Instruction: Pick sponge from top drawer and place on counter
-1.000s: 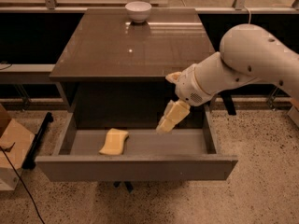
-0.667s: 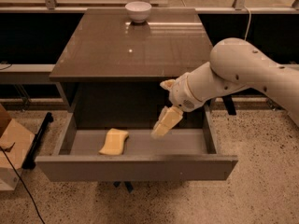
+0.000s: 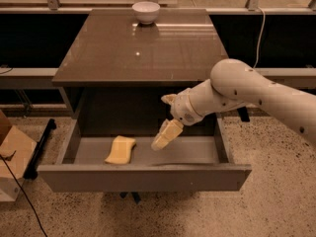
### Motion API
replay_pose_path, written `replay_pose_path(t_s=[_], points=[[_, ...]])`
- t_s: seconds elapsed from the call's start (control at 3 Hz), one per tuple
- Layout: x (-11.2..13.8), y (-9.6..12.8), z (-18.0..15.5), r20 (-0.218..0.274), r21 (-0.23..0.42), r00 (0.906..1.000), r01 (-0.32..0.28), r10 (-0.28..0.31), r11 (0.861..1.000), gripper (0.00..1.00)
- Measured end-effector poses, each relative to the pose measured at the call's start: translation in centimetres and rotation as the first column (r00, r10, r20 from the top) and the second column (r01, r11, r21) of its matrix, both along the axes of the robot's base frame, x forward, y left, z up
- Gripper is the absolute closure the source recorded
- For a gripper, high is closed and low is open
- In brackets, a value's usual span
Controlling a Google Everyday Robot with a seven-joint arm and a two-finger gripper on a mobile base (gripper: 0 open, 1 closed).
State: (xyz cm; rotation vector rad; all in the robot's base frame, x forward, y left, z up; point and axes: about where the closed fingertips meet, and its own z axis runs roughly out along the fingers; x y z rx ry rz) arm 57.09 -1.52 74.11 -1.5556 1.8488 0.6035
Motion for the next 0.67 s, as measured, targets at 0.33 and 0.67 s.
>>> replay_pose_path(t_s=[0.33, 0.67], points=[[0.4, 0.4, -1.0, -0.008, 0.031, 0.9996, 0.028, -0.028, 0.999, 0.0], [1.0, 1.9, -3.3, -0.014, 0.053, 0.9994, 0.032, -0.031, 0.998, 0.0]])
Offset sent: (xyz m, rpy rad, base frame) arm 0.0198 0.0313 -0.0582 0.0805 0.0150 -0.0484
